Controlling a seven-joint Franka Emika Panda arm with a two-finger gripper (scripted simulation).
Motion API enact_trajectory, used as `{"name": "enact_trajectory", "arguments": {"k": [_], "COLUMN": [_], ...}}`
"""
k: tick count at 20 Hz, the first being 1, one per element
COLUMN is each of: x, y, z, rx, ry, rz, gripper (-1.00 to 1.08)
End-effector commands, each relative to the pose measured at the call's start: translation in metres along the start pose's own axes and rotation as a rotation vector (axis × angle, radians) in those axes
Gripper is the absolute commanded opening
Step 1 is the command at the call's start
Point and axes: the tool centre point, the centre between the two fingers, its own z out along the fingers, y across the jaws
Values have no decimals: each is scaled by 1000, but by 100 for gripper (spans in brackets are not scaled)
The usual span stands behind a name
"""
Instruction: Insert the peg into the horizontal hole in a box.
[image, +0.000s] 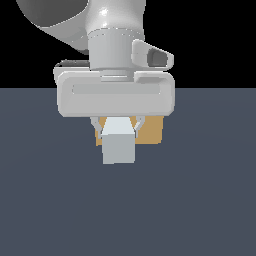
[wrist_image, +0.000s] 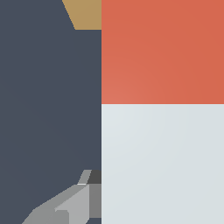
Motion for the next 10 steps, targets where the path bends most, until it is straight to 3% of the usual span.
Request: {"name": "enact_trajectory", "arguments": {"k": [1,10], "x": [0,0], "y": [1,1], "z": [-3,-2], "rx": [-5,-4], "ry": [-1,0], "rz": [2,2], "gripper": [-100,-100]}}
